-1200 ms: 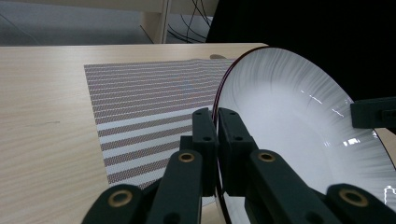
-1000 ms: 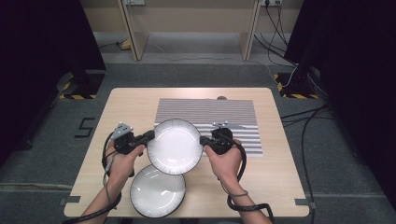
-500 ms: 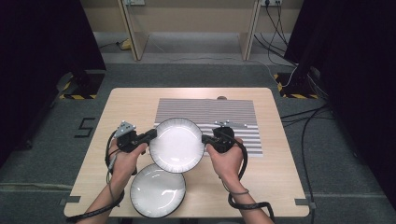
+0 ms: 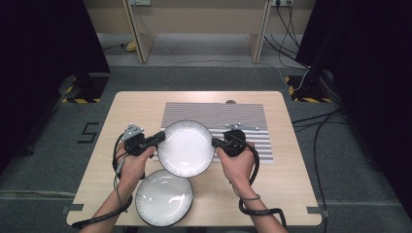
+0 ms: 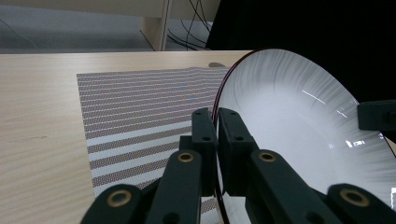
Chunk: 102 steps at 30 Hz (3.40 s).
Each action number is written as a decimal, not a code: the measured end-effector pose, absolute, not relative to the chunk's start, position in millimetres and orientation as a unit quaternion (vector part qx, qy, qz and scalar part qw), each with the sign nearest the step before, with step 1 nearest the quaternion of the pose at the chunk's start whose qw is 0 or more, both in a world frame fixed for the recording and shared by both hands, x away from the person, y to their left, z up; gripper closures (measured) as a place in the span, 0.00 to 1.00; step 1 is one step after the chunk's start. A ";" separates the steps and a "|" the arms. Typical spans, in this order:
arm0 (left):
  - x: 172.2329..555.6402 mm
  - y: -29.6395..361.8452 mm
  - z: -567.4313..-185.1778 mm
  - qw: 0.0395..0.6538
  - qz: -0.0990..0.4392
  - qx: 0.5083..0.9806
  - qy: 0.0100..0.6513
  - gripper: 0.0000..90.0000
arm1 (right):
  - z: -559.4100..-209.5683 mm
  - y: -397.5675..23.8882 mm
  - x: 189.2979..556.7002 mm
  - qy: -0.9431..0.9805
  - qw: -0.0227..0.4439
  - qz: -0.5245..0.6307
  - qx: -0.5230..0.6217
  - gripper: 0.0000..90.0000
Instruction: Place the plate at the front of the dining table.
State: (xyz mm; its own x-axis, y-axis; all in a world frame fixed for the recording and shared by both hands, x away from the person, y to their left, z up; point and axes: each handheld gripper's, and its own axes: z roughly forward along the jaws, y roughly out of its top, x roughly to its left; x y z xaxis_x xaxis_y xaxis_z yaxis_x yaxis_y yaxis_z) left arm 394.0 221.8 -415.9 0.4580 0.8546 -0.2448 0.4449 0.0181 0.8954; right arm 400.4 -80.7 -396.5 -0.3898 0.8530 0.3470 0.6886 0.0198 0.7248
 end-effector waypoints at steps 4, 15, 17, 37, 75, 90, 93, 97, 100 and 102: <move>395.5 220.2 -415.1 0.525 0.193 0.673 0.483 0.95 | -395.9 -82.8 401.6 0.708 0.095 0.440 0.544 0.98; 402.7 216.4 -415.1 0.523 0.189 0.675 0.484 0.95 | -396.9 -86.0 406.4 0.705 0.095 0.439 0.549 0.98; 403.9 215.9 -414.6 0.524 0.189 0.675 0.484 0.95 | -396.1 -86.5 407.0 0.704 0.095 0.439 0.550 0.98; 413.6 210.1 -415.5 0.524 0.186 0.677 0.482 0.95 | -396.3 -92.1 412.7 0.700 0.098 0.438 0.556 0.98; 433.9 196.1 -418.4 0.523 0.183 0.680 0.481 0.95 | -400.6 -103.7 428.2 0.687 0.099 0.435 0.573 0.98; 441.6 189.5 -417.4 0.521 0.181 0.682 0.480 0.96 | -401.8 -109.5 435.2 0.683 0.098 0.434 0.579 0.98; 443.1 188.4 -418.3 0.519 0.181 0.684 0.480 0.96 | -403.5 -110.1 436.9 0.682 0.097 0.432 0.582 0.98; 445.6 186.5 -418.7 0.520 0.180 0.683 0.481 0.96 | -403.6 -111.6 438.7 0.681 0.098 0.432 0.584 0.98; 447.6 184.5 -418.4 0.519 0.181 0.684 0.481 0.96 | -403.8 -112.7 440.5 0.680 0.098 0.429 0.586 0.98; 449.1 183.7 -418.3 0.518 0.181 0.684 0.481 0.96 | -404.3 -113.2 441.5 0.679 0.098 0.430 0.587 0.98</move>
